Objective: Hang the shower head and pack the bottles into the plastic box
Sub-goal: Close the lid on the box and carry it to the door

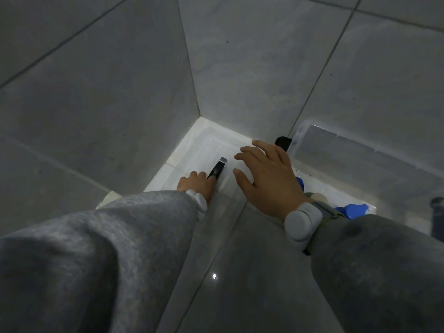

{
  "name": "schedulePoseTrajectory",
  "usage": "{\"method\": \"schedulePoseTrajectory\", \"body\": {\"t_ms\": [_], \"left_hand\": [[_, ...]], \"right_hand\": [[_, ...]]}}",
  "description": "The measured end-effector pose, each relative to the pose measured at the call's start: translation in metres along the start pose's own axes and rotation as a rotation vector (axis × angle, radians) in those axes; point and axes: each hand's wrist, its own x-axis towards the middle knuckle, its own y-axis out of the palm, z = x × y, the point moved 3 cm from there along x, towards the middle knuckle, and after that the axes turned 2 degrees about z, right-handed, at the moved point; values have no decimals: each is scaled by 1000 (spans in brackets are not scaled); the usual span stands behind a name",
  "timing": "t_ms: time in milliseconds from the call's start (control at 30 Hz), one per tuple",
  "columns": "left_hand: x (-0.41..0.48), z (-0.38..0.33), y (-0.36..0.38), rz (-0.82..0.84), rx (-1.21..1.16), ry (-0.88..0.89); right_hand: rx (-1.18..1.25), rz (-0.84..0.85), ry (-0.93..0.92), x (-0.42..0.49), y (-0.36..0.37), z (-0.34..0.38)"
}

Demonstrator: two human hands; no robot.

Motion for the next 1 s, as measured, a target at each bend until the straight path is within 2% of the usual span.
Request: {"method": "schedulePoseTrajectory", "body": {"t_ms": [267,467,1000], "left_hand": [[-21,11,-5,49,-219,-8],[-39,14,-26,-40,-206,-24],[-88,31,-80,-282,-284,-150]], "right_hand": [[26,18,-18,-2,-6,-1],[34,82,-5,-15,-15,-5],[1,104,-54,-46,-75,12]]}}
